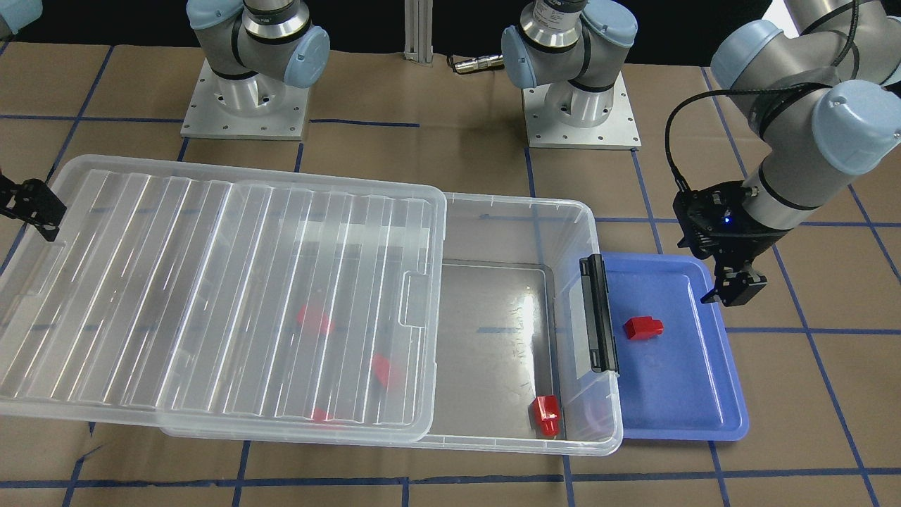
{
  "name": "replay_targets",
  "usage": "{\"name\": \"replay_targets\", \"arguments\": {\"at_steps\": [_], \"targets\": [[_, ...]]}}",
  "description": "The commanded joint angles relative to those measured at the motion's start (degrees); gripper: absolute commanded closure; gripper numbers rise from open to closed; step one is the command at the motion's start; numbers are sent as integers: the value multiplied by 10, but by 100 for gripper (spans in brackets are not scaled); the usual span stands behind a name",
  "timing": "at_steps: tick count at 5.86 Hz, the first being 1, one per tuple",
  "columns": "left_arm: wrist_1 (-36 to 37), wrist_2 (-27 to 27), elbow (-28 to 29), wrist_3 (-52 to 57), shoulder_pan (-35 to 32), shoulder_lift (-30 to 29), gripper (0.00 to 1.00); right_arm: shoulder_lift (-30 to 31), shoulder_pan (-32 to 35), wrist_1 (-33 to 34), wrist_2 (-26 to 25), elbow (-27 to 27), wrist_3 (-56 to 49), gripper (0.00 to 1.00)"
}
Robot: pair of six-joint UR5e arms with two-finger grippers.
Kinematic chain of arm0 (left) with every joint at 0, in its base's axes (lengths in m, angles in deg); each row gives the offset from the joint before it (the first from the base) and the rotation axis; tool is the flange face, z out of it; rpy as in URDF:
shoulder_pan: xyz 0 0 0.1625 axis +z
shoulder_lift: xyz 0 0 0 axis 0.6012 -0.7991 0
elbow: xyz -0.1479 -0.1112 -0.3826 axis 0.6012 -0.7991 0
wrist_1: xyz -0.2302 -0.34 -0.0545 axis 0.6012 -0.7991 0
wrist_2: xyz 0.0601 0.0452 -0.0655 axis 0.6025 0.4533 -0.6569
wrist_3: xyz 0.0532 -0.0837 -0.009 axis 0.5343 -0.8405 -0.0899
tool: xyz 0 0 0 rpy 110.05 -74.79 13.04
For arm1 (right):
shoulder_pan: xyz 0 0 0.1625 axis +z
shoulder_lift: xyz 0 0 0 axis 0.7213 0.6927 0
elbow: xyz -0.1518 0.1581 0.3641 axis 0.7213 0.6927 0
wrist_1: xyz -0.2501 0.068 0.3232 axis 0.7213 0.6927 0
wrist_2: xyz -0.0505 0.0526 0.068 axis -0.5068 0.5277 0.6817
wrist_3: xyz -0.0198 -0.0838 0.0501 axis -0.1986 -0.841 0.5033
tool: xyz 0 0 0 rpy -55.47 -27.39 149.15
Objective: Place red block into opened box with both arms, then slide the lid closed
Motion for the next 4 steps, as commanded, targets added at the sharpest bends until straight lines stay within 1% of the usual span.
{"name": "replay_targets", "arguments": {"at_steps": [1, 2, 3, 4], "targets": [[64, -12, -19, 30, 0, -61, 3, 1, 90, -107, 2, 77, 148, 0], [67, -12, -19, 31, 0, -89, 3, -5, 139, -142, 3, 107, 222, 0], [67, -12, -20, 31, -1, -107, 3, -10, 180, -150, 44, 122, 283, 0], [76, -12, -25, 24, -1, -112, 3, -16, 197, -182, 63, 137, 315, 0]]}}
